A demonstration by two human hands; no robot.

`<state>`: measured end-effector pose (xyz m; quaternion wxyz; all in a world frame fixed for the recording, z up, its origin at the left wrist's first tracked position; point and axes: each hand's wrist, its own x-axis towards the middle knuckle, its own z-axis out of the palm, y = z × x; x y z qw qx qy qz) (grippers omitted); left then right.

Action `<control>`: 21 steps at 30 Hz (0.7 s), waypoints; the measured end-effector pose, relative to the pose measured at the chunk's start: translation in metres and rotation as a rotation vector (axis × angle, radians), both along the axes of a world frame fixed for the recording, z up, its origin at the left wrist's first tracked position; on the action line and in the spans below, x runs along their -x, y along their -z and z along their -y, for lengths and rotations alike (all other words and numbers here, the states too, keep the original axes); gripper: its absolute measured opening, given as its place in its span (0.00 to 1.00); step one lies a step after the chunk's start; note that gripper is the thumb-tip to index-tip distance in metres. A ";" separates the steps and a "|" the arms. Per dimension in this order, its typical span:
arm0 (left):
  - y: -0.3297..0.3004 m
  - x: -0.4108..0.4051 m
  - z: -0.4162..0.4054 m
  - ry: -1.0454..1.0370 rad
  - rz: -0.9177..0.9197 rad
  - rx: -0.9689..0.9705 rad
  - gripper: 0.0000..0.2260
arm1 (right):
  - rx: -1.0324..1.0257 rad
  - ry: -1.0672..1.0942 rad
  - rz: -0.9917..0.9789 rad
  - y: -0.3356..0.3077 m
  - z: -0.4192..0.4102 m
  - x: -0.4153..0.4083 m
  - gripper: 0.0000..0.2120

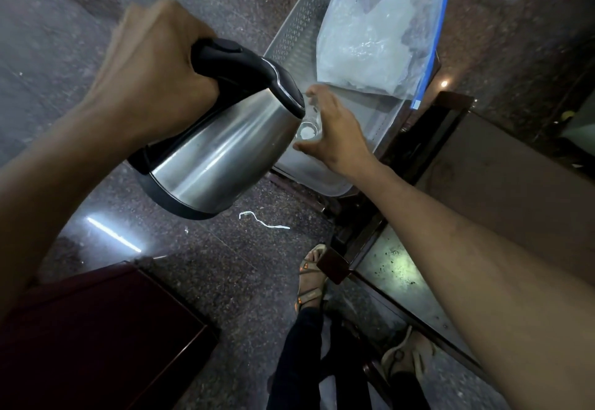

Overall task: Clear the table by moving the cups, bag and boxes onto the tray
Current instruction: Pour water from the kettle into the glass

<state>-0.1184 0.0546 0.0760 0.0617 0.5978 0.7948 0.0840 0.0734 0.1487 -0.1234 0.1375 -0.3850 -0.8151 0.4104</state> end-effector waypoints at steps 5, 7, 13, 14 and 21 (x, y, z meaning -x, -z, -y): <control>0.001 0.000 -0.002 -0.001 -0.010 0.013 0.02 | -0.002 0.003 -0.005 0.000 0.000 -0.001 0.42; 0.001 0.000 -0.002 -0.005 -0.019 0.014 0.02 | -0.009 0.002 -0.011 0.000 0.000 -0.001 0.43; 0.001 0.000 -0.001 -0.003 -0.031 0.022 0.02 | 0.000 0.012 -0.006 -0.002 0.000 -0.002 0.43; 0.001 0.000 -0.001 -0.003 -0.030 0.024 0.02 | 0.000 0.016 -0.007 -0.003 0.001 -0.002 0.43; 0.000 -0.001 0.002 0.009 -0.040 0.036 0.02 | 0.002 0.024 -0.001 -0.003 0.001 -0.001 0.44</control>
